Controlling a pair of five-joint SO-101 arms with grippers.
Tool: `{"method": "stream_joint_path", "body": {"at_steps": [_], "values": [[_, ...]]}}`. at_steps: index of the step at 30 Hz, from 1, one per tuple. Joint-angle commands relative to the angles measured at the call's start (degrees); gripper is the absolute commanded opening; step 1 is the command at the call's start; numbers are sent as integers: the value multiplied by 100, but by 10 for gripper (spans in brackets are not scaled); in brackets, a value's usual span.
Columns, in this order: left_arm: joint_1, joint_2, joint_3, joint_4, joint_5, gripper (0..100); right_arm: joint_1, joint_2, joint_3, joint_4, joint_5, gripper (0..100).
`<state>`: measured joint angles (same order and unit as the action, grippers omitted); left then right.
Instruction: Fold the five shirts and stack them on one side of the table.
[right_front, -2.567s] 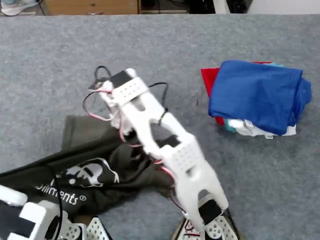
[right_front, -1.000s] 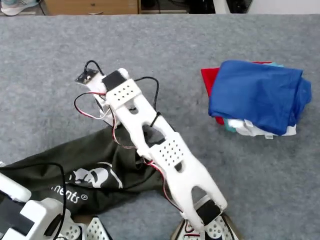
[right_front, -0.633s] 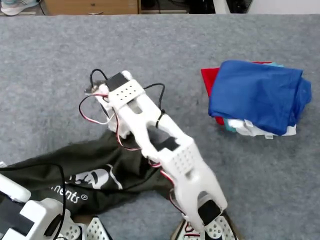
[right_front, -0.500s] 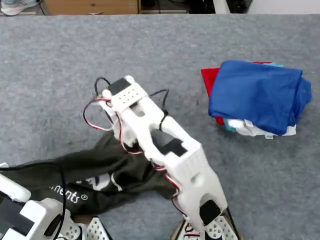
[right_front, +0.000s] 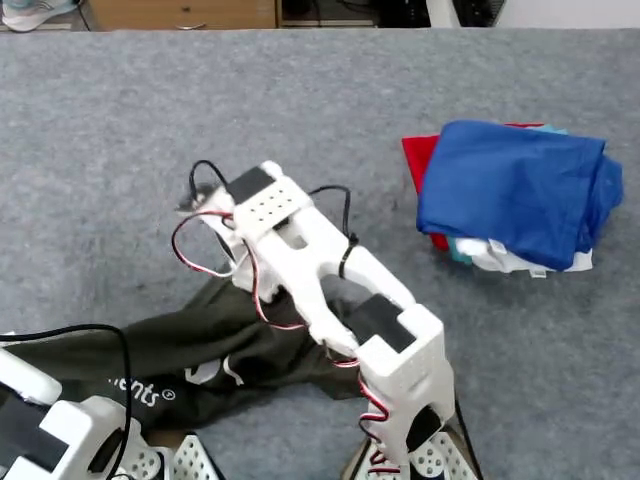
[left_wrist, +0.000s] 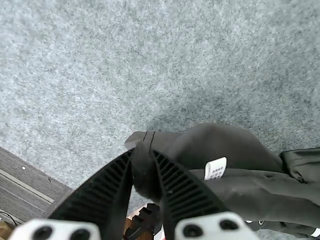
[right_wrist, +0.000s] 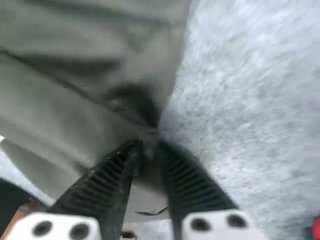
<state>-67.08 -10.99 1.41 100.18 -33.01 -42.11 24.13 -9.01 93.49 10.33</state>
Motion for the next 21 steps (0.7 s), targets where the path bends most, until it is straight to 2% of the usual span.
{"method": "stream_joint_path", "body": {"at_steps": [1, 5, 11, 16, 21], "values": [[-53, -22, -44, 62, -9, 19, -48, -127, -1112, 62, 26, 186], [-79, -22, -44, 62, -9, 19, -75, 532, -2369, 44, 26, 178], [-88, -22, -18, 62, -9, 19, -75, 2281, -4127, 132, 0, 174], [-97, -22, -18, 62, -9, 19, -92, 3451, -5543, 914, -9, 174], [-97, -22, -9, 62, -9, 19, -215, 3459, -5490, 897, -9, 173]]}}
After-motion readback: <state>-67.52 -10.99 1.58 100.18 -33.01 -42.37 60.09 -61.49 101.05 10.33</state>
